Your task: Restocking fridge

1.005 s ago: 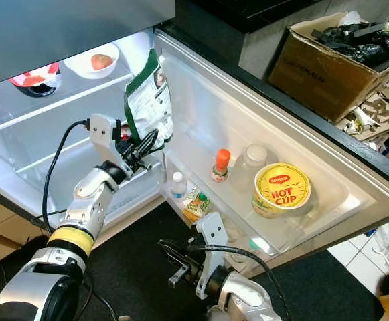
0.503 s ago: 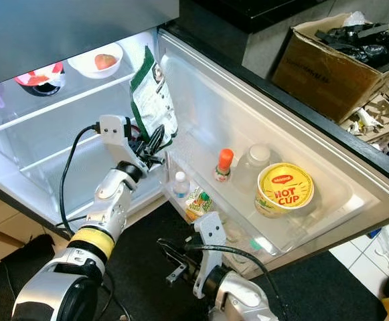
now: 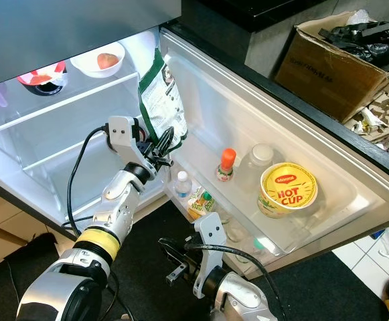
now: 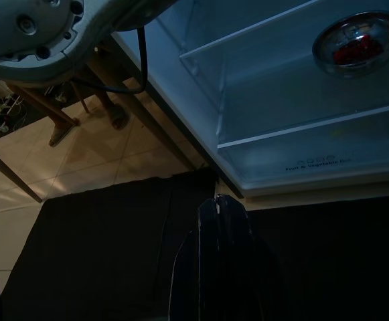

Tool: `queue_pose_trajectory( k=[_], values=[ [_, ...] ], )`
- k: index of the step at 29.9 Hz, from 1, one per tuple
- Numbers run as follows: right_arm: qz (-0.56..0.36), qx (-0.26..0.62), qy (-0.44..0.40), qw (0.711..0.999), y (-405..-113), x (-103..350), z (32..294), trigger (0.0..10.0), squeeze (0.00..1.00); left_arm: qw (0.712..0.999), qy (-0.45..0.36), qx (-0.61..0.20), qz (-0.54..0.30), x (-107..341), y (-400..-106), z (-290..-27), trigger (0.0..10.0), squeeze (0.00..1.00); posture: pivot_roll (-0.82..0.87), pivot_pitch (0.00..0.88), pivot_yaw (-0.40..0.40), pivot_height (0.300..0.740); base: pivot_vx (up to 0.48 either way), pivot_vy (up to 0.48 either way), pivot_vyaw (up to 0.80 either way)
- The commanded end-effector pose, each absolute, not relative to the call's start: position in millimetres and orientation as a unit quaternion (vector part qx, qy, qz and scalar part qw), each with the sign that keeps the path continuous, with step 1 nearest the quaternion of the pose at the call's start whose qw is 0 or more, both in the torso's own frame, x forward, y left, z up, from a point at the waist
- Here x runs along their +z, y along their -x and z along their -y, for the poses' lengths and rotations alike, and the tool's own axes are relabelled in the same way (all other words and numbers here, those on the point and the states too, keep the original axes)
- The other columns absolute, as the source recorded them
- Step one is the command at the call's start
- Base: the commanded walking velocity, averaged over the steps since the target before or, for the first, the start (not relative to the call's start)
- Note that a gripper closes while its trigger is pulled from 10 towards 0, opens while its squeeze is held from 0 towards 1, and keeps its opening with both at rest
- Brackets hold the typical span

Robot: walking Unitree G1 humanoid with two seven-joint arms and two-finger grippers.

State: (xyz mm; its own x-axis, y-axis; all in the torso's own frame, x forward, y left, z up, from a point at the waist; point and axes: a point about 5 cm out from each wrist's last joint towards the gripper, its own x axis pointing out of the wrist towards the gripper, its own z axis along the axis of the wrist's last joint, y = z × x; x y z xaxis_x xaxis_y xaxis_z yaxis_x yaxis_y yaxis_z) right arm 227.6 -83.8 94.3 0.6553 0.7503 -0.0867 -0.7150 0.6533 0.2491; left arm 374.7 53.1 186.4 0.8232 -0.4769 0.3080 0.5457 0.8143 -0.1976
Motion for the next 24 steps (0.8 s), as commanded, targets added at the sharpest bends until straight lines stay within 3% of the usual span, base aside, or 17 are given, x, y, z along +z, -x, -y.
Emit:
queue_pose_trajectory(
  k=[1, 2, 3, 4, 10, 11, 13, 14, 18, 24],
  values=[
    [-0.097, 0.405, -0.106, 0.903, -223.3, 92.3, 82.9, 10.0, 0.00, 0.933, 0.159, -0.311, 0.090, 173.2, -363.1, -19.5, 10.0, 0.30, -0.19, 0.302, 0.058, 0.740, 0.000, 0.000, 0.00],
    [-0.097, 0.405, -0.106, 0.903, -223.5, 92.4, 82.6, 10.0, 0.00, 0.933, 0.159, -0.310, 0.088, 172.7, -363.4, -19.8, 10.0, 0.82, -0.19, 0.303, 0.058, 0.740, 0.000, 0.000, 0.00],
    [-0.097, 0.405, -0.107, 0.903, -223.6, 92.5, 82.4, 10.0, 0.00, 0.933, 0.158, -0.311, 0.087, 172.1, -363.3, -19.5, 10.0, 0.96, -0.19, 0.303, 0.058, 0.740, 0.000, 0.000, 0.00],
    [-0.096, 0.405, -0.107, 0.903, -223.8, 92.8, 82.4, 10.0, 0.00, 0.933, 0.160, -0.311, 0.085, 171.7, -363.1, -19.2, 10.0, 1.00, -0.19, 0.302, 0.059, 0.740, 0.000, 0.000, 0.00],
    [-0.092, 0.406, -0.108, 0.903, -224.7, 94.8, 81.8, 10.0, 0.00, 0.928, 0.178, -0.317, 0.086, 173.5, -362.3, -16.7, 10.0, 0.99, -0.19, 0.301, 0.059, 0.740, 0.000, 0.000, 0.00],
    [-0.092, 0.406, -0.109, 0.903, -224.5, 94.8, 81.3, 10.0, 0.00, 0.916, 0.208, -0.332, 0.086, 176.7, -361.0, -14.1, 10.0, 0.06, -0.19, 0.301, 0.060, 0.740, 0.000, 0.000, 0.00],
    [-0.092, 0.406, -0.109, 0.903, -224.5, 94.8, 81.3, 10.0, 0.00, 0.916, 0.208, -0.332, 0.086, 176.7, -361.0, -14.1, 10.0, 0.06, -0.19, 0.301, 0.060, 0.740, 0.000, 0.000, 0.00],
    [-0.092, 0.406, -0.109, 0.903, -224.5, 94.8, 81.0, 10.0, 0.00, 0.910, 0.220, -0.340, 0.087, 178.1, -360.3, -13.1, 10.0, 0.00, -0.19, 0.301, 0.060, 0.740, 0.000, 0.000, 0.00],
    [-0.091, 0.406, -0.109, 0.903, -224.7, 95.1, 80.1, 10.0, 0.00, 0.873, 0.283, -0.388, 0.082, 183.0, -354.5, -7.7, 10.0, 0.00, -0.19, 0.300, 0.062, 0.740, 0.000, 0.000, 0.00],
    [-0.090, 0.405, -0.110, 0.903, -225.5, 95.5, 79.7, 10.0, 0.00, 0.840, 0.322, -0.431, 0.072, 183.6, -347.5, -3.8, 10.0, 0.00, -0.19, 0.299, 0.063, 0.740, 0.000, 0.000, 0.00]
  ],
)
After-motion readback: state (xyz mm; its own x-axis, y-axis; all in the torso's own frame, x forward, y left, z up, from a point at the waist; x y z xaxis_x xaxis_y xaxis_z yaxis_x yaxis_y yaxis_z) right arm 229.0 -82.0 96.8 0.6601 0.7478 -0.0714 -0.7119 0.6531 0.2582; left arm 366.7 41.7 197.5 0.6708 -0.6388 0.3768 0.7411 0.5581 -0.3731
